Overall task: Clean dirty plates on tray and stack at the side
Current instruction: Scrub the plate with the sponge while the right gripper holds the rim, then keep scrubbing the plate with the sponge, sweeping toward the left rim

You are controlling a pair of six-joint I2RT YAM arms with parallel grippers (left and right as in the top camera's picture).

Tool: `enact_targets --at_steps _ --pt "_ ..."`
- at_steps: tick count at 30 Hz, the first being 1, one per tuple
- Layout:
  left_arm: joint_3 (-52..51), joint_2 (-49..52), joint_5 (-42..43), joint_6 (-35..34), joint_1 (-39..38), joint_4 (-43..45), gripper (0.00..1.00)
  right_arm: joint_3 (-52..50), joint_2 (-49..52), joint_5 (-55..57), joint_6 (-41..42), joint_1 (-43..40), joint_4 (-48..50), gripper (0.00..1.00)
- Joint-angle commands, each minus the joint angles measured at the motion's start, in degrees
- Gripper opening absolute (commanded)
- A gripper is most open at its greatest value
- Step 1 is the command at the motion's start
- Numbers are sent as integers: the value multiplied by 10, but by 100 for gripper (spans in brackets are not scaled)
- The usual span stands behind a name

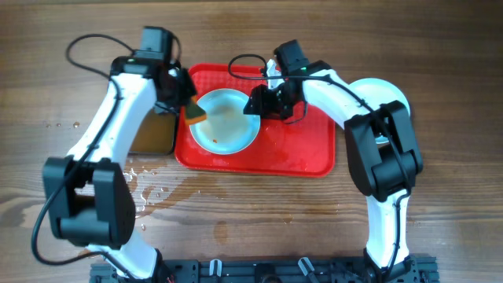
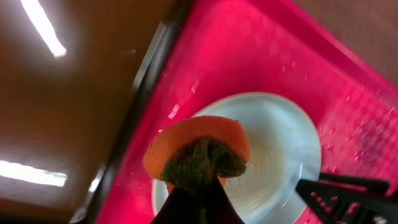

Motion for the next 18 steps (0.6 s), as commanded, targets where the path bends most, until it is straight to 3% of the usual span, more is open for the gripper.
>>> enact_targets --at_steps 1,3,4,6,13,18 --pt "-1 -21 10 18 20 -1 4 -5 13 127 80 37 -21 43" --pt "-1 -22 10 18 23 2 4 -5 13 146 93 44 -24 29" --pt "-1 -21 10 18 23 4 4 -5 13 164 109 47 -28 15" --pt "-1 -21 10 18 23 3 4 -5 13 177 126 47 -35 8" --pt "-3 -9 6 18 8 6 4 10 13 177 140 -6 -42 5" --pt "-57 26 -14 -36 -32 120 4 11 13 185 140 -16 -49 4"
